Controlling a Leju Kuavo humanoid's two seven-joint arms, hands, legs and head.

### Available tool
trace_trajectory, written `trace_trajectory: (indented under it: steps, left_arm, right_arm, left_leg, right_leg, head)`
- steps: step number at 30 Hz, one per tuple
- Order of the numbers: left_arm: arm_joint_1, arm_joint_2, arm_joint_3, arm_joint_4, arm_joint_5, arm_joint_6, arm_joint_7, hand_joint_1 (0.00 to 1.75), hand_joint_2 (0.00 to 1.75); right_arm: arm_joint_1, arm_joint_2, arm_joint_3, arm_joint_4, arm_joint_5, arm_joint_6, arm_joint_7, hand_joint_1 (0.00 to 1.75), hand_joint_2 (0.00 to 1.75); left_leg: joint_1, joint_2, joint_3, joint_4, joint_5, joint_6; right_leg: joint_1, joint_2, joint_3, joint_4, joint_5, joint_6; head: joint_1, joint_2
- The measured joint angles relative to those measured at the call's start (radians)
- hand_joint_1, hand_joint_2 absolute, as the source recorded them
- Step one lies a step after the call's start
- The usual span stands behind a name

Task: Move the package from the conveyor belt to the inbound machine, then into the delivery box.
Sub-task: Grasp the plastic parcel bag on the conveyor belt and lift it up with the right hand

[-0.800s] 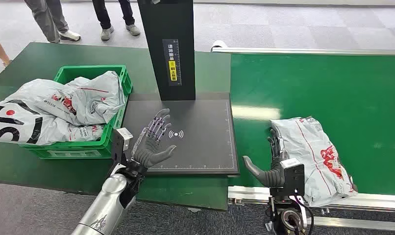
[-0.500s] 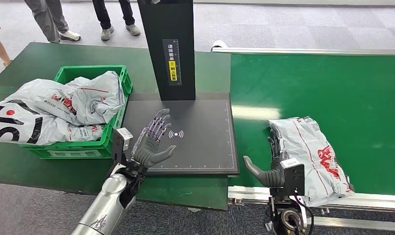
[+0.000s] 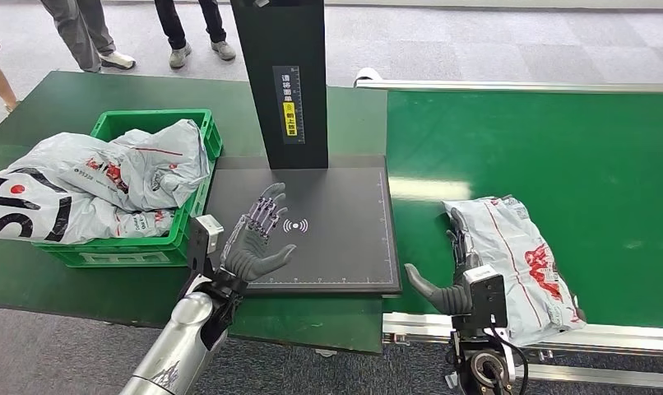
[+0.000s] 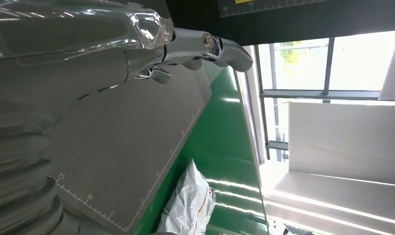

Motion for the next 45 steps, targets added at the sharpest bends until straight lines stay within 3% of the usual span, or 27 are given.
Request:
trace_trajectory:
  steps: [4,6,8,13,23,26,29,35,39,45]
  left_arm:
    - [0.000,0.001,0.000,0.000,-0.003,0.000,0.004,0.00,1.75]
    - [0.000,0.002,0.000,0.000,-0.001,0.000,0.007,0.00,1.75]
    - [0.001,0.007,0.000,0.000,0.003,0.000,0.012,0.00,1.75]
    - [0.001,0.017,0.001,0.000,0.006,0.005,0.016,0.00,1.75]
    - [0.000,0.030,0.001,-0.015,0.007,0.025,0.015,0.00,1.75]
    - [-0.001,0.034,0.001,-0.018,0.009,0.033,0.015,0.00,1.75]
    - [-0.001,0.040,0.001,-0.019,0.010,0.034,0.015,0.00,1.75]
    - [-0.001,0.050,0.001,-0.020,0.006,0.032,0.016,0.00,1.75]
    - [-0.001,0.052,0.001,-0.020,0.000,0.029,0.020,0.00,1.75]
    - [0.000,0.053,0.001,-0.020,-0.002,0.029,0.021,0.00,1.75]
  right_arm:
    - [-0.036,-0.038,-0.007,0.015,0.179,-0.082,0.104,0.00,1.75]
    - [-0.091,-0.101,-0.024,0.061,0.346,-0.162,0.205,0.00,1.75]
    - [-0.155,-0.171,-0.060,0.130,0.447,-0.200,0.234,0.00,1.75]
    - [-0.244,-0.257,-0.118,0.252,0.495,-0.199,0.213,0.00,1.75]
    - [-0.294,-0.311,-0.135,0.353,0.518,-0.180,0.237,0.00,1.75]
    - [-0.310,-0.322,-0.128,0.383,0.558,-0.099,0.295,0.00,1.75]
    - [-0.324,-0.335,-0.100,0.423,0.604,0.068,0.363,0.00,1.75]
    - [-0.330,-0.365,-0.018,0.496,0.629,0.292,0.383,0.00,1.75]
    - [-0.343,-0.396,0.033,0.530,0.634,0.348,0.371,0.00,1.75]
    - [-0.354,-0.415,0.068,0.551,0.634,0.359,0.367,0.00,1.75]
  left_leg:
    - [0.000,0.000,0.000,0.000,0.000,0.000]
    - [-0.001,0.000,0.000,0.000,0.001,0.001]
    - [-0.002,-0.001,0.000,0.001,0.001,0.002]
    - [-0.003,-0.002,0.000,0.001,0.001,0.002]
    - [-0.002,-0.001,-0.001,0.001,0.001,0.001]
    - [-0.002,-0.001,-0.001,0.001,0.001,0.002]
    - [-0.002,-0.002,-0.001,0.001,0.001,0.002]
    - [-0.002,-0.002,-0.001,0.001,0.001,0.001]
    - [-0.002,-0.002,-0.001,0.001,0.001,0.001]
    - [-0.002,-0.002,-0.001,0.001,0.001,0.002]
  right_leg:
    - [0.000,0.000,0.000,0.000,0.000,0.000]
    - [-0.002,0.000,0.001,0.000,0.000,0.001]
    - [-0.003,-0.001,0.001,0.000,0.001,0.001]
    - [-0.003,-0.001,0.001,0.000,0.002,0.002]
    - [-0.002,-0.001,0.000,0.000,0.001,0.002]
    - [-0.002,-0.001,0.001,0.000,0.001,0.002]
    - [-0.002,-0.001,0.000,0.000,0.001,0.002]
    - [-0.002,-0.001,0.000,0.000,0.001,0.002]
    - [-0.002,-0.001,0.000,0.000,0.001,0.002]
    - [-0.003,-0.002,0.001,0.000,0.001,0.002]
  head:
    - [0.000,0.000]
    - [0.000,0.000]
    - [0.001,0.000]
    - [0.000,0.000]
    - [0.000,0.000]
    - [0.000,0.000]
    - [0.000,0.000]
    - [0.000,0.000]
    - [0.000,0.000]
    - [0.000,0.000]
